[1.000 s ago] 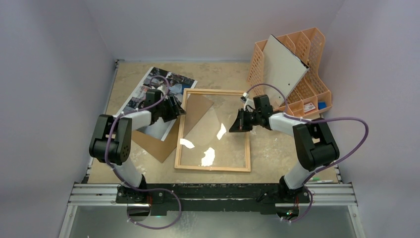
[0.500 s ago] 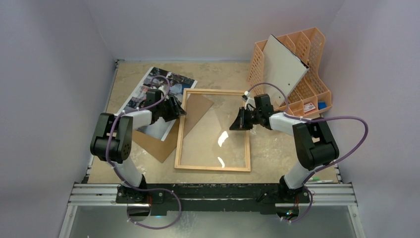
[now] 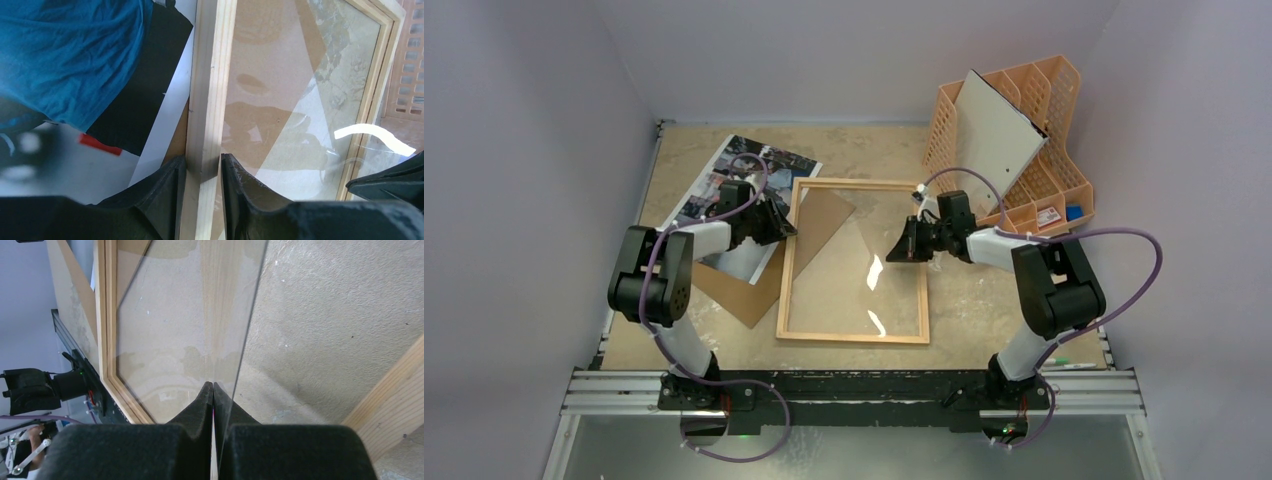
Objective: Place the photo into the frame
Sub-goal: Place the photo frame item in the photo frame.
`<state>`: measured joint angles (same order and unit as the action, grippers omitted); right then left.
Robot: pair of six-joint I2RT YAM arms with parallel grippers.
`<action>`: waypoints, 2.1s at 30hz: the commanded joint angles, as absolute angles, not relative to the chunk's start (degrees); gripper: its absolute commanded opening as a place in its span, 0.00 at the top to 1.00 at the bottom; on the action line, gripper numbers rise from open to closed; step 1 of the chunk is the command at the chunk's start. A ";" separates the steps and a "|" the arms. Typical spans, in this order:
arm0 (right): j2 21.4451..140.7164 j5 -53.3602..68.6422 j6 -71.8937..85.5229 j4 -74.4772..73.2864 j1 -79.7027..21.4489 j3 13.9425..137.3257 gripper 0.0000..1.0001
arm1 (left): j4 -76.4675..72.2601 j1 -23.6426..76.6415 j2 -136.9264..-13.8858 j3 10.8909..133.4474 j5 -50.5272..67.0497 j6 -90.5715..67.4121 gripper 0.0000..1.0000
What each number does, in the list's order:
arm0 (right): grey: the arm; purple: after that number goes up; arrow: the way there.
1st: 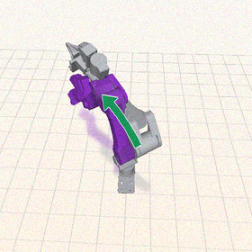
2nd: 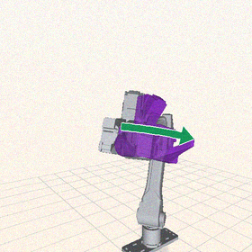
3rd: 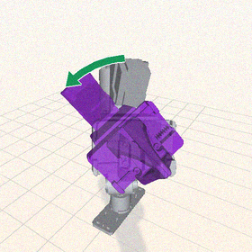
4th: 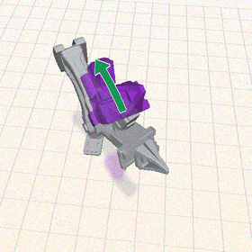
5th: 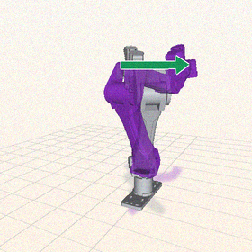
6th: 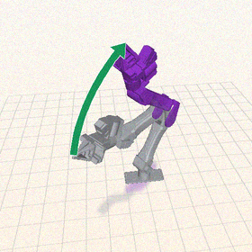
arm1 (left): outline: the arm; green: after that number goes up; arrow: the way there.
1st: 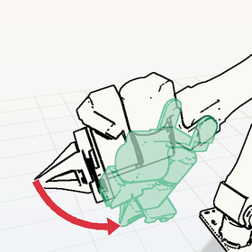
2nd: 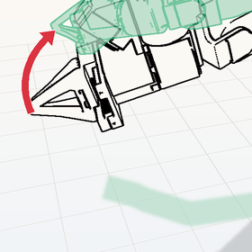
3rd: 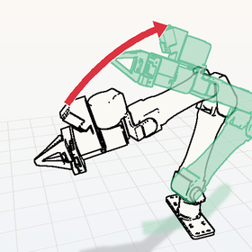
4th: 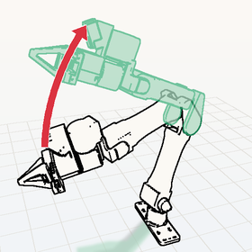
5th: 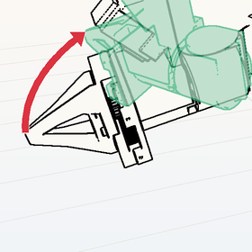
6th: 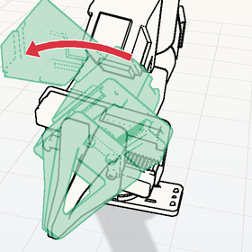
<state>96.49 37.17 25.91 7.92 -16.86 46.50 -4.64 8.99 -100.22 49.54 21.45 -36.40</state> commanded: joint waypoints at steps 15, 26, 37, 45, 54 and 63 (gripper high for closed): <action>91.73 41.83 25.92 21.76 -16.87 41.75 1.00 | -3.79 9.32 -101.07 51.62 22.33 -35.71 0.66; 92.73 37.54 27.79 23.01 -16.82 41.10 1.00 | -3.59 9.32 -100.76 51.60 22.49 -35.55 0.64; 93.93 37.26 29.36 25.87 -16.85 39.90 1.00 | -3.60 9.32 -101.05 51.58 22.59 -35.50 0.65; 95.16 36.99 28.95 25.87 -16.96 39.56 0.93 | -3.52 9.32 -101.26 51.56 22.57 -35.52 0.66; 94.17 35.47 29.92 21.27 -17.01 41.22 0.68 | -3.04 9.32 -100.36 51.70 21.39 -35.42 0.66; 92.30 31.77 30.51 13.52 -16.97 44.96 0.34 | -1.13 9.32 -99.27 52.92 21.53 -35.84 0.65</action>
